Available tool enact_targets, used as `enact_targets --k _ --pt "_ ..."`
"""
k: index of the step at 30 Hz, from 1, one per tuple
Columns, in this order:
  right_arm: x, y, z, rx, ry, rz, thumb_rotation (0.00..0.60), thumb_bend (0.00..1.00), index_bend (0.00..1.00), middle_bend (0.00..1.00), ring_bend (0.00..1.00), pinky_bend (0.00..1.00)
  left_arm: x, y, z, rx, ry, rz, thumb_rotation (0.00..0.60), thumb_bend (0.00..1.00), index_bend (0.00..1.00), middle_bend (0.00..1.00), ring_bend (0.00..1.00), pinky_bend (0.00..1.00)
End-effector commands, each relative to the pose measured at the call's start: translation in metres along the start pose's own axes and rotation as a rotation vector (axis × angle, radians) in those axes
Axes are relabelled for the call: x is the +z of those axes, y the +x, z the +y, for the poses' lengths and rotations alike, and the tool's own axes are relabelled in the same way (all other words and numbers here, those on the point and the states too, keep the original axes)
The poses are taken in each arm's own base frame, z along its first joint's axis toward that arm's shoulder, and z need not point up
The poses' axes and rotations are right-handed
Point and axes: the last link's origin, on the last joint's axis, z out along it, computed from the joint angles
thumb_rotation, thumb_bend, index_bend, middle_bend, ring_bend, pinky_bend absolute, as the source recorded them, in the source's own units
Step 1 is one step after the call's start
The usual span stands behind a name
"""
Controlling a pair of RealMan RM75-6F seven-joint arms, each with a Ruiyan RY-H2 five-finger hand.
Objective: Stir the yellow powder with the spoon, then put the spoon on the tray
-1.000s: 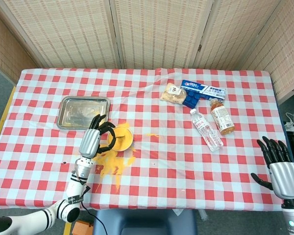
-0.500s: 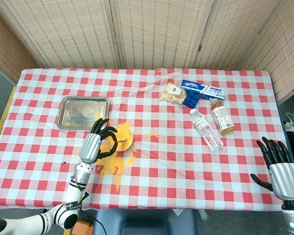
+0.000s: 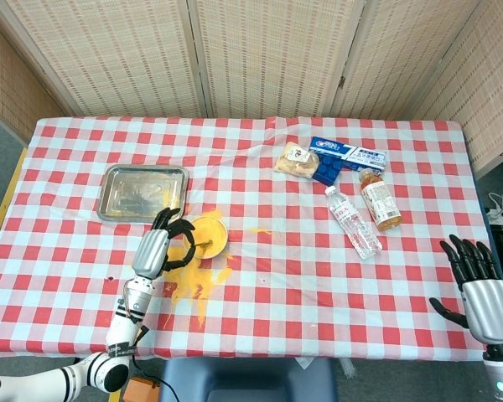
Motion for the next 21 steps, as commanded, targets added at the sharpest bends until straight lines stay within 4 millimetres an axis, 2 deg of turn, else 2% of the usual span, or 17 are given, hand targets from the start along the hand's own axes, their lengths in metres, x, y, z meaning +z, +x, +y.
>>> enact_targets --k 1,11,21 --pt "0.000 -0.001 0.000 -0.001 -0.002 -0.003 0.600 0.06 0.00 0.00 0.00 0.00 0.002 0.000 -0.001 0.009 0.005 0.000 0.600 0.71 0.81 0.37 0.09 0.05" --pt "0.002 -0.001 0.002 -0.006 -0.011 -0.002 0.600 0.06 0.00 0.00 0.00 0.00 0.014 0.002 -0.007 0.089 -0.023 0.084 0.600 0.71 0.81 0.37 0.09 0.05" --pt "0.004 -0.002 0.003 -0.008 -0.018 -0.004 0.600 0.06 0.00 0.00 0.00 0.00 0.019 0.003 -0.010 0.092 -0.041 0.121 0.600 0.72 0.81 0.37 0.09 0.05"
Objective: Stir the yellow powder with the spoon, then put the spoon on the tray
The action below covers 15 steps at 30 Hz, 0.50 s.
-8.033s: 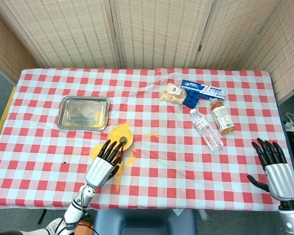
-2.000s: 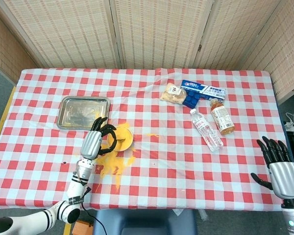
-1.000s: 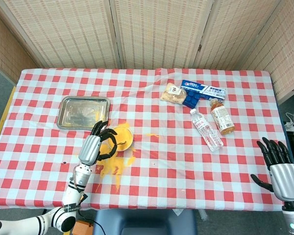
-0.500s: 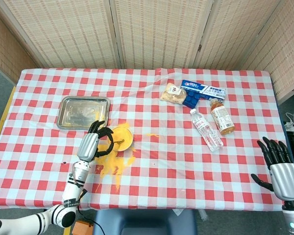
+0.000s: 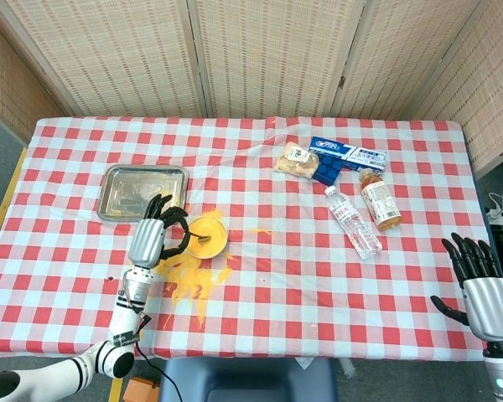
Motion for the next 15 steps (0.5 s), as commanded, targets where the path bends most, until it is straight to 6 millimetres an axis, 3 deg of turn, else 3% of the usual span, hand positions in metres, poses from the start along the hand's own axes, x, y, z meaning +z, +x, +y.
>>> enact_targets --k 1,15 --pt "0.0001 -0.0001 -0.0001 0.000 0.000 0.000 0.600 0.06 0.00 0.00 0.00 0.00 -0.0006 0.0002 0.0025 -0.012 -0.009 0.002 0.600 0.72 0.81 0.37 0.09 0.05" --pt "-0.0012 0.0014 0.0001 0.002 0.001 0.004 0.600 0.06 0.00 0.00 0.00 0.00 -0.0017 0.0037 0.0107 -0.062 -0.018 -0.005 0.600 0.72 0.81 0.38 0.10 0.05"
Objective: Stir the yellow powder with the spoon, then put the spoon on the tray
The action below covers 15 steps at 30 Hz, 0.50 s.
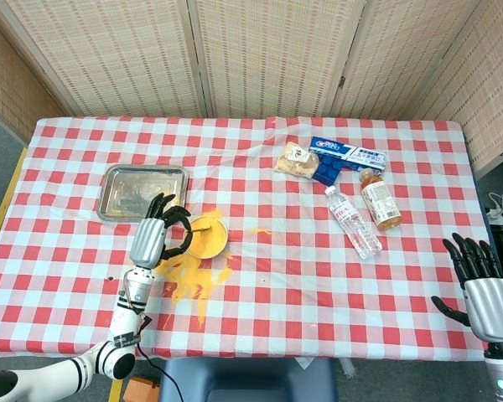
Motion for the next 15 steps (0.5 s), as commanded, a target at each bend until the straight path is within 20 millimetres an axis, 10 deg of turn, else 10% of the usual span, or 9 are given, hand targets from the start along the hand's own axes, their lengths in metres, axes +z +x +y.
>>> enact_targets --k 1,15 --pt "0.0003 -0.0007 0.0000 -0.001 0.000 -0.004 0.600 0.06 0.00 0.00 0.00 0.00 -0.0009 0.0010 0.0029 -0.015 -0.004 -0.006 0.600 0.72 0.81 0.38 0.10 0.05" --pt "0.0019 -0.0026 0.0001 -0.006 -0.005 -0.009 0.600 0.06 0.00 0.00 0.00 0.00 0.0051 0.0006 -0.0064 0.007 0.011 -0.017 0.600 0.72 0.81 0.38 0.10 0.05"
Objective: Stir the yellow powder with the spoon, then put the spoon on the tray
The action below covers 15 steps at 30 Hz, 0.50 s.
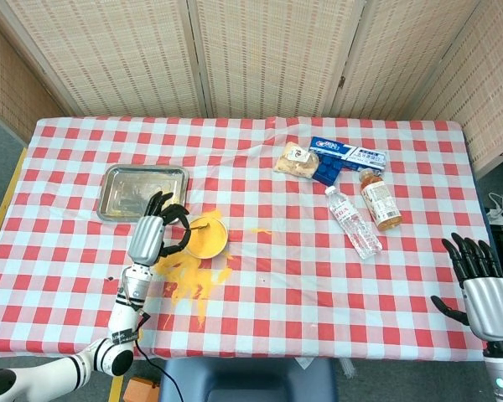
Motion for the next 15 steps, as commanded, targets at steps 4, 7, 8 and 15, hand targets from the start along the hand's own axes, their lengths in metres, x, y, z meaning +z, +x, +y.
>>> enact_targets --k 4,7,8,15 --pt "0.000 0.000 0.000 -0.001 0.000 0.000 0.600 0.06 0.00 0.00 0.00 0.00 -0.003 -0.002 0.001 0.007 -0.011 -0.022 0.600 0.72 0.81 0.38 0.10 0.05" --pt "-0.001 0.000 -0.001 0.008 0.005 -0.006 0.600 0.06 0.00 0.00 0.00 0.00 -0.006 -0.002 0.003 0.006 -0.020 -0.035 0.600 0.74 0.81 0.37 0.10 0.05" --pt "-0.001 0.000 -0.001 0.011 0.007 -0.007 0.600 0.06 0.00 0.00 0.00 0.00 -0.007 -0.002 0.004 0.007 -0.020 -0.040 0.600 0.74 0.81 0.37 0.10 0.05" --pt "-0.002 0.001 -0.001 0.012 0.011 -0.005 0.600 0.06 0.00 0.00 0.00 0.00 -0.013 -0.002 0.006 -0.054 0.034 -0.123 0.600 0.73 0.81 0.37 0.10 0.05"
